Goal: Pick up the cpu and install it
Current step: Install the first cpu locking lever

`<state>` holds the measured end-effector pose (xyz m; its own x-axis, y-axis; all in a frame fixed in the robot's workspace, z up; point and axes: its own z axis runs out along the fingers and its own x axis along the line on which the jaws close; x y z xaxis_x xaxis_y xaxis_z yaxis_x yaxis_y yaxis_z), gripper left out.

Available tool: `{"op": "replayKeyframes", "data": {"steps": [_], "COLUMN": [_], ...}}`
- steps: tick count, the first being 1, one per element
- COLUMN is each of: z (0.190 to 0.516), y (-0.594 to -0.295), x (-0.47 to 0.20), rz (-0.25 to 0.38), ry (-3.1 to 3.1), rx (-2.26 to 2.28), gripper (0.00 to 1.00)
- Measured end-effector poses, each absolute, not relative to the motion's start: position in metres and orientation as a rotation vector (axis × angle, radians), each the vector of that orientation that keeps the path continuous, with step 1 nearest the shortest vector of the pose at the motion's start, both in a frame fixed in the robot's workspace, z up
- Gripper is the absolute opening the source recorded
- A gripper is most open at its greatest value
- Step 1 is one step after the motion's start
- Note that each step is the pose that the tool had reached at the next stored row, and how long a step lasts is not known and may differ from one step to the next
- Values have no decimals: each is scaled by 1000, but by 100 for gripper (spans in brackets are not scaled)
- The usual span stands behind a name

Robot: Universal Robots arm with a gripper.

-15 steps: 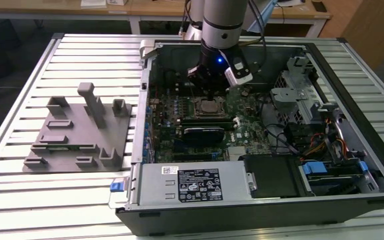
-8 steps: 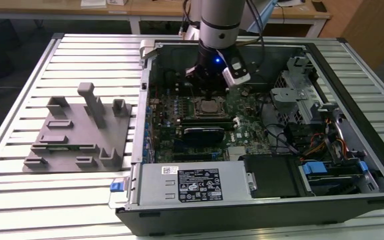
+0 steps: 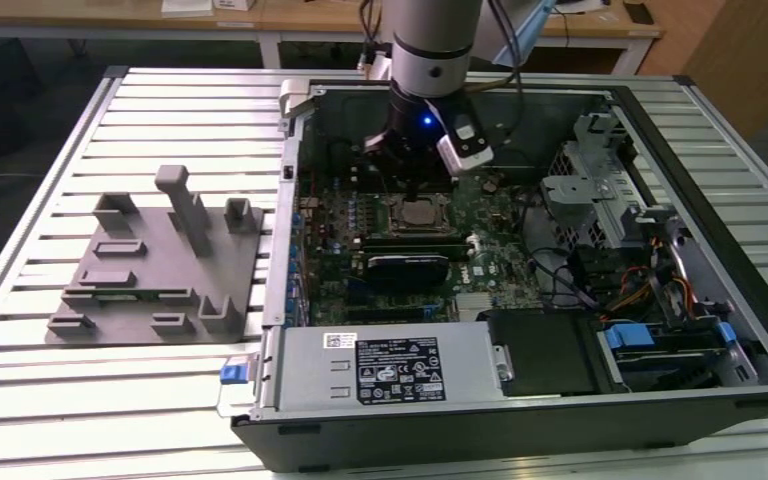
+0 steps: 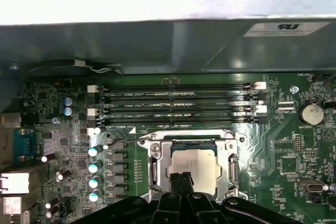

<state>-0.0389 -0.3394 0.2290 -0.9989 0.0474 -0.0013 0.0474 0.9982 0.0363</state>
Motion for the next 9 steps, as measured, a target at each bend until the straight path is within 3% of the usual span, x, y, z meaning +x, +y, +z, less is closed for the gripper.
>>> {"op": "replayKeyframes", "data": {"steps": [9], "z": [229], "y": [-340], "x": [-51], "rz": [57], "ry": [3138], "rx": [74], "gripper": [11]}}
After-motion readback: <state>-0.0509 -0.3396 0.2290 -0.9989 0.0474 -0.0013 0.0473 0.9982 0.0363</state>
